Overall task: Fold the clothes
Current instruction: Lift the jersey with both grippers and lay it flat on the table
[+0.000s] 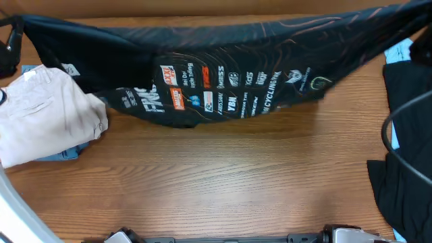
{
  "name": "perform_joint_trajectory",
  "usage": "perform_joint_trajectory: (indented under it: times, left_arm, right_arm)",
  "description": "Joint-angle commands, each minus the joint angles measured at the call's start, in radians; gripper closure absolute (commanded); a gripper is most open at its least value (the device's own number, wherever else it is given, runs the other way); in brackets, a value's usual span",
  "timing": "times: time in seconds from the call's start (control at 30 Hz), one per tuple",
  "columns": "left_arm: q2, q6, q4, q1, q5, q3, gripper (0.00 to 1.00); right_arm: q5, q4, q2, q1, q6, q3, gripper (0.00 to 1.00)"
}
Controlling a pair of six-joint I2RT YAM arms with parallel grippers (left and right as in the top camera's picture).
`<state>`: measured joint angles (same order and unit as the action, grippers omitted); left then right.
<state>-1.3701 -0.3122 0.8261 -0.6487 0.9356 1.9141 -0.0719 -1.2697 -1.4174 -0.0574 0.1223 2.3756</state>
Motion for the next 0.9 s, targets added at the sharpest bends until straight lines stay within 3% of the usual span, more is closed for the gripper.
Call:
perform_joint_trajectory:
  times: [0.0, 0.3, 0.6, 0.7, 0.87]
  left_arm:
    - [0.092, 0.055, 0.022, -0.006, -0.019, 0.034, 0.96]
    - [0.087, 0.094, 0.088, 0.037, -0.058, 0.034, 0.96]
    - [-0.138, 0.207, 0.156, 0.377, -0.481, 0.034, 0.96]
    - [-0.282, 0.208, 0.062, 0.465, -0.607, 0.035, 0.96]
    - [-0.428, 0.183, -0.185, 0.467, -0.637, 0.129, 0.96]
  right_arm:
    - [-0.071, 0.035, 0.038, -0.004, -0.007, 0.039, 0.96]
    - [-0.092, 0.017, -0.026, -0.004, -0.006, 0.047, 0.96]
    - [-0.011, -0.031, -0.405, -0.004, 0.004, 0.047, 0.96]
    - [0.008, 0.092, -0.533, -0.004, 0.005, 0.047, 0.96]
    - [0.014, 0.351, -0.586, -0.004, 0.032, 0.049, 0.96]
